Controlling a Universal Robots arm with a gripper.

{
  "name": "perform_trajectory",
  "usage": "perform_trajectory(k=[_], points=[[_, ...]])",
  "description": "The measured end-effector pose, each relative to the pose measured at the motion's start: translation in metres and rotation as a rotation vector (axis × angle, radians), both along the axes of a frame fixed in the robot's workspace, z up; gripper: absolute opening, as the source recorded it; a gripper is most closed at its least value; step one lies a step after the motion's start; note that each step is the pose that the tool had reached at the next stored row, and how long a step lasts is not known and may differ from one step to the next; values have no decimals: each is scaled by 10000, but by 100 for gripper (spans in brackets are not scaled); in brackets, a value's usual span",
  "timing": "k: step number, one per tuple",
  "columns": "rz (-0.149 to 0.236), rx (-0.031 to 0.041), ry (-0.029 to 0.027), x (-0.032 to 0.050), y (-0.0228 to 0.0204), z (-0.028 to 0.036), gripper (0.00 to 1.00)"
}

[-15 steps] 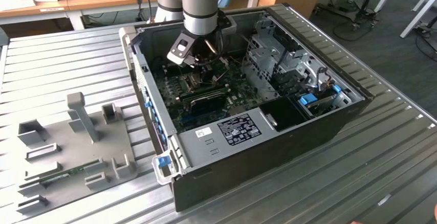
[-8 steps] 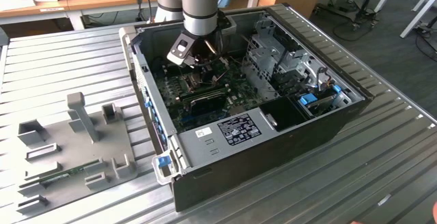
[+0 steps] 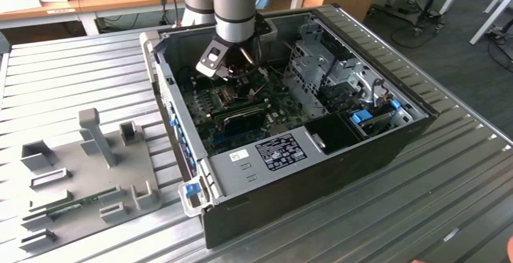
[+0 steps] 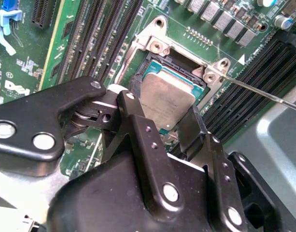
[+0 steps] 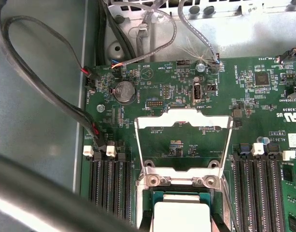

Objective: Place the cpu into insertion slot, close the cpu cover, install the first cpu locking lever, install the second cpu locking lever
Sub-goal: 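Place the cpu into insertion slot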

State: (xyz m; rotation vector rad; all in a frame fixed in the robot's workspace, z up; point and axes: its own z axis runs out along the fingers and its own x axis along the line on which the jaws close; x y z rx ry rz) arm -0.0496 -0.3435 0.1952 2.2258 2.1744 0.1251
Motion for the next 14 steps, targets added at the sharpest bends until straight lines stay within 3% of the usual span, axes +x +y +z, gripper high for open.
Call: perform_trajectory(k=[14], points=[[5,3,-2,-1,0,-17,54]])
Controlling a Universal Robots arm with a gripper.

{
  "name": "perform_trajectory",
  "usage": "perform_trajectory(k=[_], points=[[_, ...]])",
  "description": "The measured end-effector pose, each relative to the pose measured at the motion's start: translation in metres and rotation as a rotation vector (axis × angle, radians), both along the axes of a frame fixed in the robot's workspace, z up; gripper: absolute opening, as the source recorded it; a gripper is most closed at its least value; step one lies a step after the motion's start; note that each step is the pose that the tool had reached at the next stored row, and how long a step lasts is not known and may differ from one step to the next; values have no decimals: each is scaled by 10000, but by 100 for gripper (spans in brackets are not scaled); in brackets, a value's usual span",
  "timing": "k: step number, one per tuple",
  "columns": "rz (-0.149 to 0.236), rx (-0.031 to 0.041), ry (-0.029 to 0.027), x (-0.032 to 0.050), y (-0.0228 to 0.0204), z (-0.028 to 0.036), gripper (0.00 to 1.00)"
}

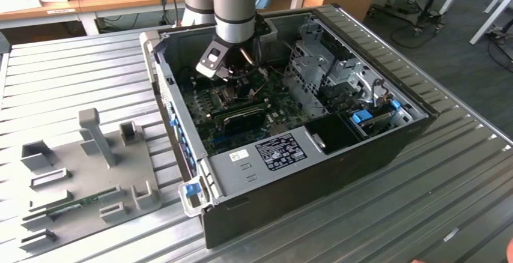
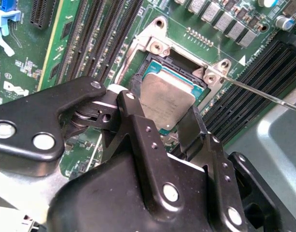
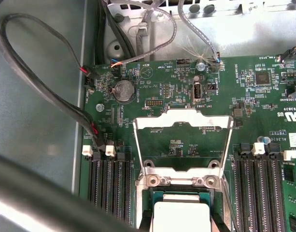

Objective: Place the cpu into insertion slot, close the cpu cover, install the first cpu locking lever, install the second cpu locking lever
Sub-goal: 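Place the cpu into insertion slot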

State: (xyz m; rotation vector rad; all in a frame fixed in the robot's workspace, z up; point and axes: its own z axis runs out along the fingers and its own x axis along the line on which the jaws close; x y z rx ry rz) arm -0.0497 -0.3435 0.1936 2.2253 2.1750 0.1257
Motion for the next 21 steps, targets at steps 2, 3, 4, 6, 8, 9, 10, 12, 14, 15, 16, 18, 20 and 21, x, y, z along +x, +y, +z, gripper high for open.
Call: perform_trajectory(k=[2,3,4,6,8,9,10,12,14,15,16,18,20,21], points=[[0,-2,1,0,0,-1,54],[1,-2,1,0,0,-1,54],[1,-1,1,0,0,-1,54],[0,-1,1,0,0,-2,54],[1,-1,1,0,0,-4,54],[0,-2,2,0,0,-4,54],[1,-2,2,0,0,-4,54],[1,-2,2,0,0,-4,54],[1,-2,2,0,0,-5,54],[1,-2,1,0,0,-5,54],[1,-1,1,-1,0,-5,54],[1,-1,0,-1,0,-5,54],[0,0,1,-3,0,-10,54],[0,-2,3,-4,-1,-12,54]])
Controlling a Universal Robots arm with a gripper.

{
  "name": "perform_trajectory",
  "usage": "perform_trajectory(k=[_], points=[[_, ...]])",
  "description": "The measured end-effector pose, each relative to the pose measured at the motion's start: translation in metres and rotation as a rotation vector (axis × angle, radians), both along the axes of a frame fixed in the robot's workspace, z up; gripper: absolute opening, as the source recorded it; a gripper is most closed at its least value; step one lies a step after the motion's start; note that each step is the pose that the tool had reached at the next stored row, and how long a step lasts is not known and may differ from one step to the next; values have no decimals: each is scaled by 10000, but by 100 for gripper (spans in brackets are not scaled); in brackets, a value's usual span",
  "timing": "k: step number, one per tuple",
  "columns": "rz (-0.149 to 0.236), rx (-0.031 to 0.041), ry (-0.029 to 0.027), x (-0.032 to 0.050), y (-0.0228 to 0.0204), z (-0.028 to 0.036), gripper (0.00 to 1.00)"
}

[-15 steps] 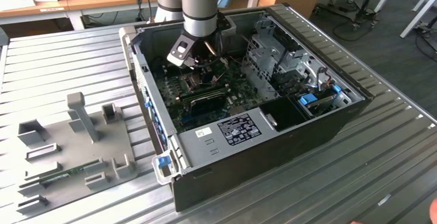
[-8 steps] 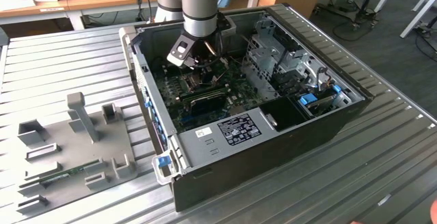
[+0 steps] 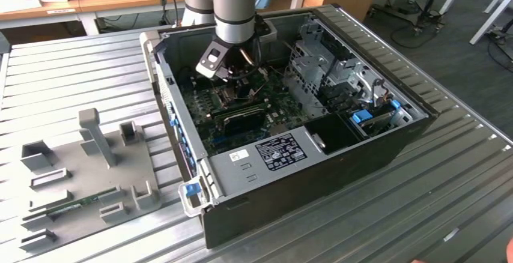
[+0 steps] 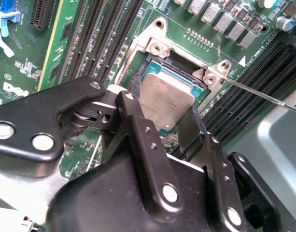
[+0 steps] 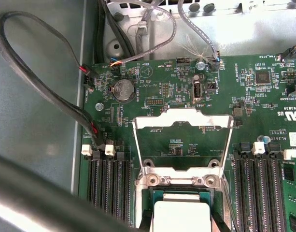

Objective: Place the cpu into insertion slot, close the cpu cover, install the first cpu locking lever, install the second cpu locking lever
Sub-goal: 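Place the cpu into insertion slot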

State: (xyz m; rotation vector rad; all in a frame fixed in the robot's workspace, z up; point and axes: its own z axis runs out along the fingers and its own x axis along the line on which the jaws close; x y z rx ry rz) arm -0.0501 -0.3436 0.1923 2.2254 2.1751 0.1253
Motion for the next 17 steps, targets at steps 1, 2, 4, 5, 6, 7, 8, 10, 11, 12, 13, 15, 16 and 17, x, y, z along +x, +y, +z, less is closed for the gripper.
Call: perform_trajectory(k=[1,2,4,5,6,7,8,10,11,12,13,15,16,17], points=[[0,-1,1,0,0,-2,54],[0,-1,1,0,0,-2,54],[0,1,0,0,0,-3,54],[0,2,-1,0,0,-4,54],[0,2,-1,0,0,-4,54],[0,2,-1,-1,0,-4,54],[0,3,-2,-1,0,-6,54],[0,0,1,-2,0,-13,54],[0,-1,1,-2,0,-15,54],[0,-1,1,-2,0,-15,54],[1,-1,1,-2,0,-16,54],[0,2,-1,-2,0,-17,54],[0,3,-1,-2,0,-17,54],[0,2,-1,-2,0,-17,54]])
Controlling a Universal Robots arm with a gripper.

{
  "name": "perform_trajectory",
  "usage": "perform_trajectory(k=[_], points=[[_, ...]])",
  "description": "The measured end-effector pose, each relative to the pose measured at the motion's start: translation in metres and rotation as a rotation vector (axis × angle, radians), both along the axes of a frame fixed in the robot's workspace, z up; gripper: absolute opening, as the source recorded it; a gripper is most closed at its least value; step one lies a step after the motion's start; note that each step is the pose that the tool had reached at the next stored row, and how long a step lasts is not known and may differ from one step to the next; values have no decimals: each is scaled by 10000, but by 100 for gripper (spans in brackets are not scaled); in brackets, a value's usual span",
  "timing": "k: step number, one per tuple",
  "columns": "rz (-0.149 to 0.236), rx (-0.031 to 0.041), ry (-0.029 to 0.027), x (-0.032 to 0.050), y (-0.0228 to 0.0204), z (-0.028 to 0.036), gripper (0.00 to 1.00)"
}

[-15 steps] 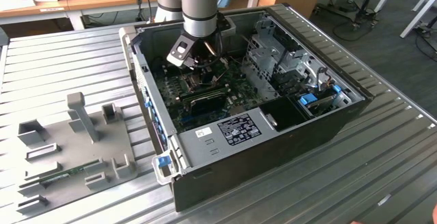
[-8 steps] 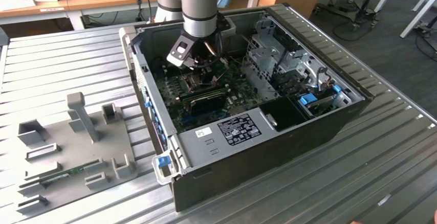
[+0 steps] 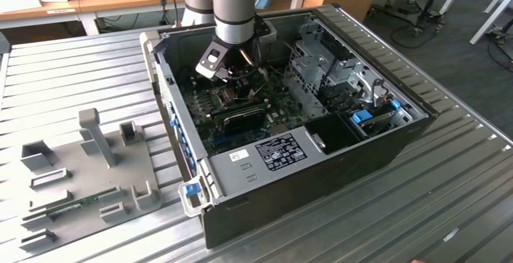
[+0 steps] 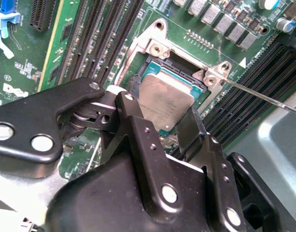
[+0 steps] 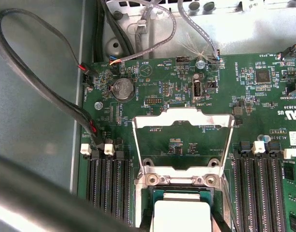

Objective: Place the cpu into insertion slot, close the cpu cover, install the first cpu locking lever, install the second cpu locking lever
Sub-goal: 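Place the cpu into insertion slot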

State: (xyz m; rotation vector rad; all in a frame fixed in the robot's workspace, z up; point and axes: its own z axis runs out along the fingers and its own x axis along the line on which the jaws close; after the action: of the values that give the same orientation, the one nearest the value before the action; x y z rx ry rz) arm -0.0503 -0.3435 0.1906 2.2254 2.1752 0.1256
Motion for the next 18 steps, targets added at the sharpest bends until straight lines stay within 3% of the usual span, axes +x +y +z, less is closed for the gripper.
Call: perform_trajectory(k=[18], points=[[0,1,0,0,0,-3,54]])
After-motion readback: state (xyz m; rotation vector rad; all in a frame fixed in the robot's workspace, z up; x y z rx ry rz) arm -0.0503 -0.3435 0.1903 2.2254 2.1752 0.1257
